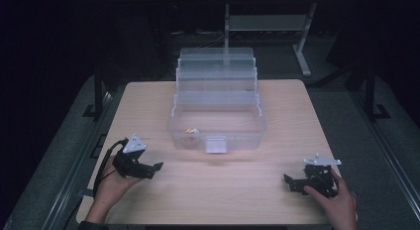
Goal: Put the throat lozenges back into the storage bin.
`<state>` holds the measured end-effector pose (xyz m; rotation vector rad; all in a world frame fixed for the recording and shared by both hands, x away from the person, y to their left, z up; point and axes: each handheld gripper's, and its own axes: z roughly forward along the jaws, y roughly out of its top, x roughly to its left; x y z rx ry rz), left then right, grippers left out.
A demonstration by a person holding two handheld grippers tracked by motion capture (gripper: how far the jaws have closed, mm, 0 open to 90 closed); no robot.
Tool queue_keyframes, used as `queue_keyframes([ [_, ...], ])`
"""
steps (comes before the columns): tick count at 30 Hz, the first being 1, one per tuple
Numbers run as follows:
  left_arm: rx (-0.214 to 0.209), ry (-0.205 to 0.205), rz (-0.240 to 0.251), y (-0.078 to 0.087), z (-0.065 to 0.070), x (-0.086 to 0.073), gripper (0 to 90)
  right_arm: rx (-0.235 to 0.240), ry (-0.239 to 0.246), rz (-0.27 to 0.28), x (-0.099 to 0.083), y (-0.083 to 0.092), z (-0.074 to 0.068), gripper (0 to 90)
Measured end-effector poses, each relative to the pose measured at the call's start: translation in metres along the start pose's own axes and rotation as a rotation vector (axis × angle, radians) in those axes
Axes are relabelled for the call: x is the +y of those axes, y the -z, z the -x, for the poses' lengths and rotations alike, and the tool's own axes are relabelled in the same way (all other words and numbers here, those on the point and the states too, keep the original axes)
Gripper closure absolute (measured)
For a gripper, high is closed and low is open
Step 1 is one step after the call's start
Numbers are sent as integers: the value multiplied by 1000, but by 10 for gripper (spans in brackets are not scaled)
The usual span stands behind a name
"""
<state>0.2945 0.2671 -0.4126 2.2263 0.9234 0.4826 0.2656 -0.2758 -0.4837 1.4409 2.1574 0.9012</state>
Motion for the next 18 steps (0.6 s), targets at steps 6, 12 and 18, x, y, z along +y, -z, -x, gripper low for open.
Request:
queue_keyframes([
  [6,3,18,12,-1,5,-15,124,0,0,0,0,0,0,0],
  [12,17,21,2,-3,11,-30,125,0,0,0,0,0,0,0],
  [18,16,24,-25,-6,18,-43,125,0,0,0,0,0,0,0],
])
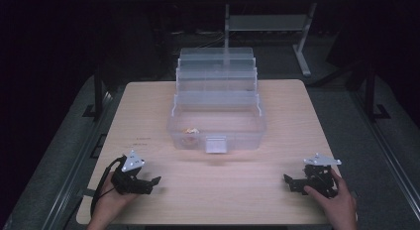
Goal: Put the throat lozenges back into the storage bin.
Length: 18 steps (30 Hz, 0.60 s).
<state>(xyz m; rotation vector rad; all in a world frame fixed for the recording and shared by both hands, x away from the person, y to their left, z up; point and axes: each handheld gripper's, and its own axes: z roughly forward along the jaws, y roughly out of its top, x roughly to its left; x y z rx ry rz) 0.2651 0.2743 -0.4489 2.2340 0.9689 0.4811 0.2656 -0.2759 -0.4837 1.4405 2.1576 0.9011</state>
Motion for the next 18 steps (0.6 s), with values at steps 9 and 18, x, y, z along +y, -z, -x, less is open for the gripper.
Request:
queue_keyframes([
  [9,-5,20,-9,-1,0,-12,124,0,0,0,0,0,0,0],
  [18,-14,15,-18,-5,2,-22,113,0,0,0,0,0,0,0],
])
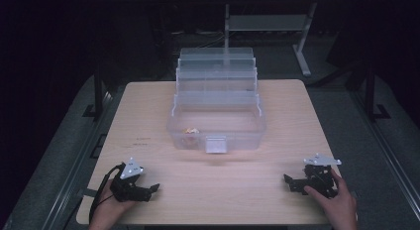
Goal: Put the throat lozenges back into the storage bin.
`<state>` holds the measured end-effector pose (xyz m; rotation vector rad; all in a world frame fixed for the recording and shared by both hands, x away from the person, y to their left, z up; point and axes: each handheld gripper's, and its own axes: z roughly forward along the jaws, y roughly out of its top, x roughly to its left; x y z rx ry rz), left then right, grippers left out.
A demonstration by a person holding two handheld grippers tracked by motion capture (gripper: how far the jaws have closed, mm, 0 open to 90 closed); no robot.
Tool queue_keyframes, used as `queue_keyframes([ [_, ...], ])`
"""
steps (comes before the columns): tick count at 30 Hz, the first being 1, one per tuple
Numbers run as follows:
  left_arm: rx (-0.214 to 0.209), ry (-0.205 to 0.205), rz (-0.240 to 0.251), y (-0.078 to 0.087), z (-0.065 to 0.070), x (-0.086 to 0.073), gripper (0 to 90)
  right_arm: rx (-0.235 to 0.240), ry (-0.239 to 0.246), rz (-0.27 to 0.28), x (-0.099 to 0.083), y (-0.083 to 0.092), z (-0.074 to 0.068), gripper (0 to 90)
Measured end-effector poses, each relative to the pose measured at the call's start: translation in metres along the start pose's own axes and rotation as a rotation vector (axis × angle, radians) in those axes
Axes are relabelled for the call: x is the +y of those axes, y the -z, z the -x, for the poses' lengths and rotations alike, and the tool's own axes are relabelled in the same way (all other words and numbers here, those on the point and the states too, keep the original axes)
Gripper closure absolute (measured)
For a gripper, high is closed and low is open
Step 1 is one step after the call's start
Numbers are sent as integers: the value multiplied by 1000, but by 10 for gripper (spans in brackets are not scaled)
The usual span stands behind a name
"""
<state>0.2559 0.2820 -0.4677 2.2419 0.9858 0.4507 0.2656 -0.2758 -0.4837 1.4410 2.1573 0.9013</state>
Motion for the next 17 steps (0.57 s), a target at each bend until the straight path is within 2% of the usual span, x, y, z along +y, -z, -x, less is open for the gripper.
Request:
queue_keyframes([
  [3,-32,29,30,-1,-1,-5,114,0,0,0,0,0,0,0],
  [5,-37,20,58,-1,-2,-8,109,0,0,0,0,0,0,0],
  [17,-42,20,57,-1,-3,-8,110,0,1,0,0,0,0,0],
])
